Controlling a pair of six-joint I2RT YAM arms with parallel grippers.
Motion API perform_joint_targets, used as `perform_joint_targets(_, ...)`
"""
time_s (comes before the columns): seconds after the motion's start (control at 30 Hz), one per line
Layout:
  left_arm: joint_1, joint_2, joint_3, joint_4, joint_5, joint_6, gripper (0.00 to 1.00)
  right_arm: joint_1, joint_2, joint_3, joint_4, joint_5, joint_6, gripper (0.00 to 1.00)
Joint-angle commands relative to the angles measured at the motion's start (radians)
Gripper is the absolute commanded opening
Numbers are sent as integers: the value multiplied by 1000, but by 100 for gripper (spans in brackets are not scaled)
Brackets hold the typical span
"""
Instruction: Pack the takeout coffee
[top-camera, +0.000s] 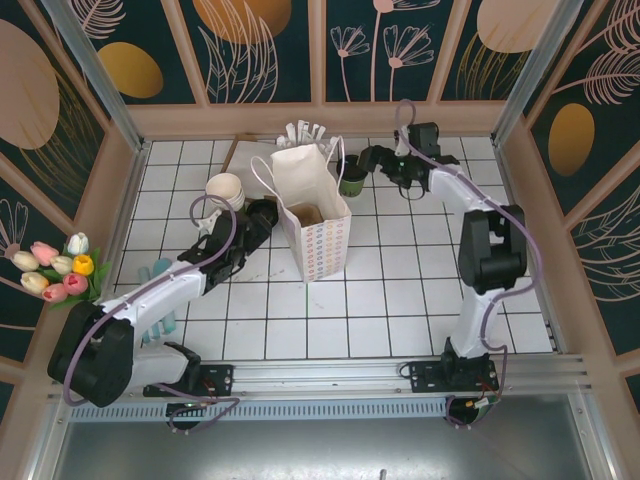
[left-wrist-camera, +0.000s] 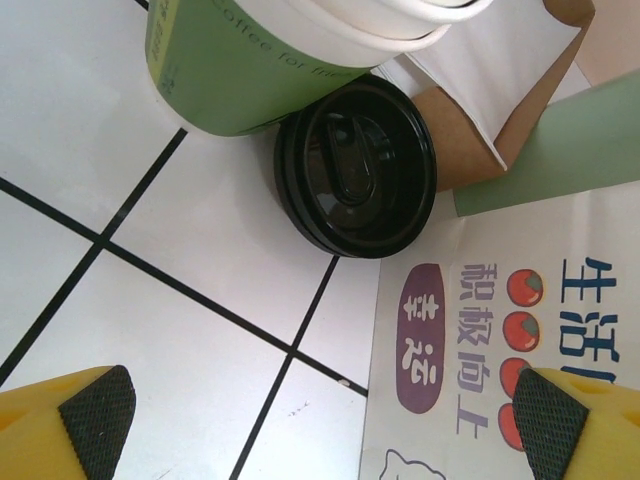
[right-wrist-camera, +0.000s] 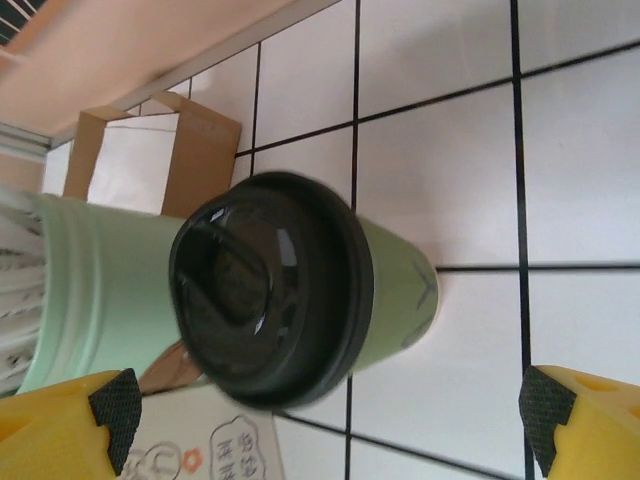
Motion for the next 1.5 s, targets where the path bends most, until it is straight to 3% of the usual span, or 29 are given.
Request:
perform_joint_targets(0.0,1,-19,8,-3,-9,18,98,15,60,124,-141,-41,-109,99)
perform_joint_targets(0.33,1,1,46,-7,42,72,99,58,232,383,-287,-21,-160,99)
perform_joint_targets(0.43,1,3,41,-8,46,70,99,65,244,396,-295,13,-165,99)
perform_joint_targets(1.47,2,47,46,10,101,99,98,74,320,456,-297,-78,-125,96)
